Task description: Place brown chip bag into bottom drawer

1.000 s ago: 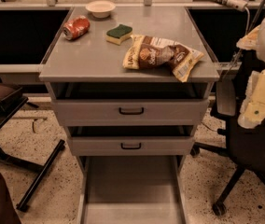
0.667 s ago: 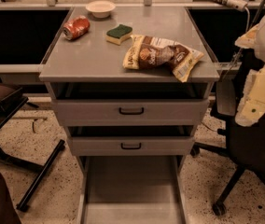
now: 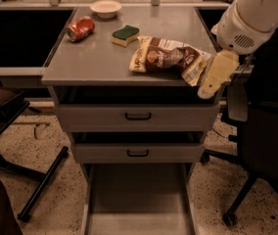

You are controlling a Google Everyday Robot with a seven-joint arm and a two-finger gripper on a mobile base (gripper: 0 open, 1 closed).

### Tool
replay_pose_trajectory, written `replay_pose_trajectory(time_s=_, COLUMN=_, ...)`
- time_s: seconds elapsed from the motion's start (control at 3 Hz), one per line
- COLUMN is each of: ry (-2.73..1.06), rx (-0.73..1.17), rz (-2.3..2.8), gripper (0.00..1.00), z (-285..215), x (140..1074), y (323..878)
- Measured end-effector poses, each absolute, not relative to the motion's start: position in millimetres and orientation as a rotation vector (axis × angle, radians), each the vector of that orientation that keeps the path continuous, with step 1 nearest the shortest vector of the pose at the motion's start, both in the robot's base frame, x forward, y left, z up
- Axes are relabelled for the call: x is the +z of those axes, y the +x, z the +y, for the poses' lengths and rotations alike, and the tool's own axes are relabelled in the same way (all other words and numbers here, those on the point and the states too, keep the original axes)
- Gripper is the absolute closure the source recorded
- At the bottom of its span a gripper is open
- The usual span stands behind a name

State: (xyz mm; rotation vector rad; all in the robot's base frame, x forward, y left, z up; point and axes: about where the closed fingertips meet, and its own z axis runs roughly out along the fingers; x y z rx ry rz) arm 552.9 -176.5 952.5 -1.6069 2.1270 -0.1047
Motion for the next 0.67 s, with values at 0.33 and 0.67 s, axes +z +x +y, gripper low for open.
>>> replay_pose_trajectory(time_s=0.33, ry=-1.463, rx=0.023, rz=2.122, gripper=0.00, z=-180.6, x=927.2, y=619.2)
replay_pose_trajectory(time_s=0.67, ry=-1.464, rx=0.022, rz=2.121, gripper=0.00, z=-180.3, x=927.5, y=618.8)
